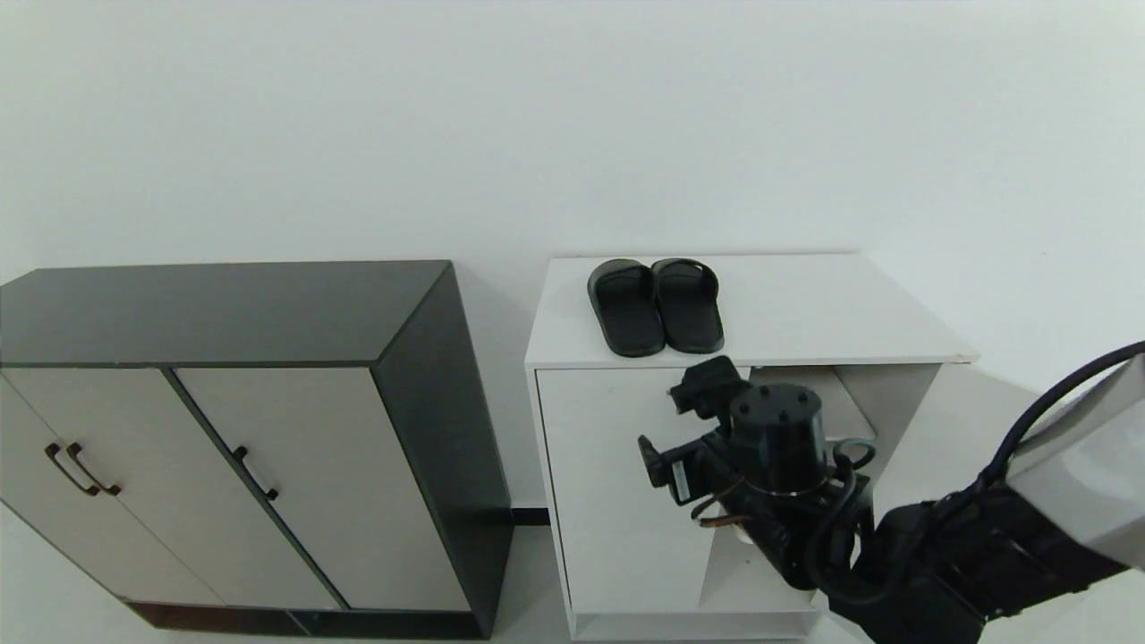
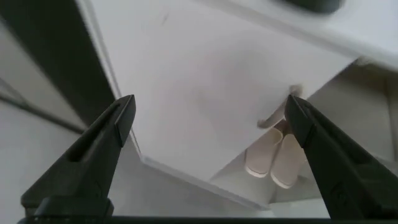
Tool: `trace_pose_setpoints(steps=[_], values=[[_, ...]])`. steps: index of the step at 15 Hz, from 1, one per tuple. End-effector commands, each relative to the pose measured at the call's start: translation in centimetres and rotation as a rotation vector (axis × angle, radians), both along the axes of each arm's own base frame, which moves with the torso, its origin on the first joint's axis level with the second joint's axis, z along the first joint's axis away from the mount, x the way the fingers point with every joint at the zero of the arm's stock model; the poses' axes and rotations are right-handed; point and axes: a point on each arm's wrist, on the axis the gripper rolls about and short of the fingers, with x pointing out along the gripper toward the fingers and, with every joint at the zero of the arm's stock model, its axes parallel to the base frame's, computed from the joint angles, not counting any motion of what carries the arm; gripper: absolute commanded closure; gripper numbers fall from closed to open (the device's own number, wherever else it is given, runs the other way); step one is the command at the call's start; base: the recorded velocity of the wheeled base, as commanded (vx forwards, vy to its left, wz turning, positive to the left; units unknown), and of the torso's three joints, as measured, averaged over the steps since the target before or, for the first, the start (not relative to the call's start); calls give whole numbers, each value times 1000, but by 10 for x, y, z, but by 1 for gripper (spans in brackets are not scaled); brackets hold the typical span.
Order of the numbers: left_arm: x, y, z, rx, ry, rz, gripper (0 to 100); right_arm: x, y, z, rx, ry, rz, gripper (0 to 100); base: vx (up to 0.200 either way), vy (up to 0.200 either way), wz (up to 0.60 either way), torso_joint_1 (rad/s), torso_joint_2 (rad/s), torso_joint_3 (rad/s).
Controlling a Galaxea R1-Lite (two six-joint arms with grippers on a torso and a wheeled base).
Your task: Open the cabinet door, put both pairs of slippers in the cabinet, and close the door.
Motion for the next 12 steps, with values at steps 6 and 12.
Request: trace_pose_setpoints(steps=[6, 12], values=[[0, 0, 0, 0, 0, -1, 100, 8, 19, 89, 219, -37, -174, 0, 0, 0, 0, 0, 0, 0], [0, 0, 0, 0, 0, -1, 100, 12, 12, 71, 178, -3, -200, 0, 167, 0, 0, -1, 0, 4]])
